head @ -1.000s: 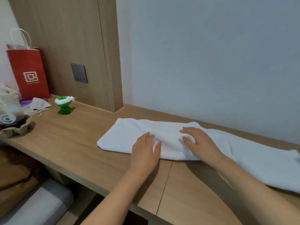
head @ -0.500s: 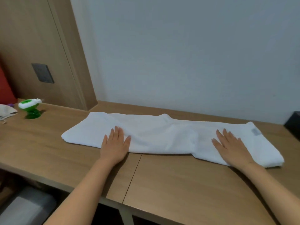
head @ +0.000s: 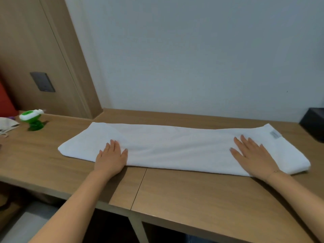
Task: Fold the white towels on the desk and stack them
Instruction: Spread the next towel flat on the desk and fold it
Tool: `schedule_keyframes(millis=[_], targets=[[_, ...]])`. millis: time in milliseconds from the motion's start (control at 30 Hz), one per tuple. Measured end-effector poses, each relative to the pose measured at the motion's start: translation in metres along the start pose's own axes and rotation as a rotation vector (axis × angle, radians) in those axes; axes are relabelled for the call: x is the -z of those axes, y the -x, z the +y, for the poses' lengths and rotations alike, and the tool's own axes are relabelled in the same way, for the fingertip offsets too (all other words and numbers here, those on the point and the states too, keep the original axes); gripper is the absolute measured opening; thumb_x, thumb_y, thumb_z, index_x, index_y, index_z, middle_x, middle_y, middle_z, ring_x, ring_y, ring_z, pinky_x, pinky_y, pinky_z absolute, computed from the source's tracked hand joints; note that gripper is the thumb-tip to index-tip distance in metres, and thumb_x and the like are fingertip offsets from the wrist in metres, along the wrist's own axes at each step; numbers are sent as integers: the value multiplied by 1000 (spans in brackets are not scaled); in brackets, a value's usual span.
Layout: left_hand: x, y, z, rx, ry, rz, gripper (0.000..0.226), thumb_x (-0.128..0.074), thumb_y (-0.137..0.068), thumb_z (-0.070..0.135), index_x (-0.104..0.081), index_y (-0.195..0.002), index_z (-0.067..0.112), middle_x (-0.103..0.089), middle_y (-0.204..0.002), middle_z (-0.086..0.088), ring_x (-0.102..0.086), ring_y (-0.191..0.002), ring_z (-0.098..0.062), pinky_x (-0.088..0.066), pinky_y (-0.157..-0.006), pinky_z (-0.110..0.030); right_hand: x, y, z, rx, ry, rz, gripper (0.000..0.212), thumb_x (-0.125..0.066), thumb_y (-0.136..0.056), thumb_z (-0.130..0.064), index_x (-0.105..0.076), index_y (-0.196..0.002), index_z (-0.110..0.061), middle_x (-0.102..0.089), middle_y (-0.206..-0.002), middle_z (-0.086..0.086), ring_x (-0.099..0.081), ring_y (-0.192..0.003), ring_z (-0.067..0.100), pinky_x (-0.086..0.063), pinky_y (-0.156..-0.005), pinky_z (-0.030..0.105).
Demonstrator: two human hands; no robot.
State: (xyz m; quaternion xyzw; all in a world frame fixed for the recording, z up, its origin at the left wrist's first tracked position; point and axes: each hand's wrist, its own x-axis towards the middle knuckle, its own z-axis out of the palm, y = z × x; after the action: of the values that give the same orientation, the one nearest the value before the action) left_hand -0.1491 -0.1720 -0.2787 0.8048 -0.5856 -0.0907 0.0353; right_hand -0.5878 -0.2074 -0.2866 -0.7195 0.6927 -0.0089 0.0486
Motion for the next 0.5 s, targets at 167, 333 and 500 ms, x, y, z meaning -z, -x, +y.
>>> schedule_keyframes(millis=[167, 333, 500], targets=[[51, -21, 24, -135, 82, 354, 41, -30, -105, 34, -60, -125, 14, -59, -124, -11, -56, -113, -33, -43, -94, -44, 26, -7, -19, 156, -268, 237, 39, -51, -97, -34, -55, -132, -16, -45, -145, 3, -37, -134, 22, -34, -105, 34], [79, -74, 53, -426, 45, 47, 12, -58, -96, 29, -67, -99, 23, -65, -107, 1, -59, -99, -18, -47, -86, -31, 60, -55, -69, 481, -382, 123, 19, -62, -93, -21, -70, -110, -16, -60, -107, -5, -55, -103, 13, -38, -84, 17], [51, -110, 42, -360, 96, -276, 15, -71, -83, 37, -62, -91, 28, -71, -79, 12, -64, -67, 3, -51, -73, -21, 50, -103, -95, 472, -397, -11, 8, -64, -91, -26, -70, -92, -21, -60, -89, -7, -55, -83, 10, -41, -71, 18]])
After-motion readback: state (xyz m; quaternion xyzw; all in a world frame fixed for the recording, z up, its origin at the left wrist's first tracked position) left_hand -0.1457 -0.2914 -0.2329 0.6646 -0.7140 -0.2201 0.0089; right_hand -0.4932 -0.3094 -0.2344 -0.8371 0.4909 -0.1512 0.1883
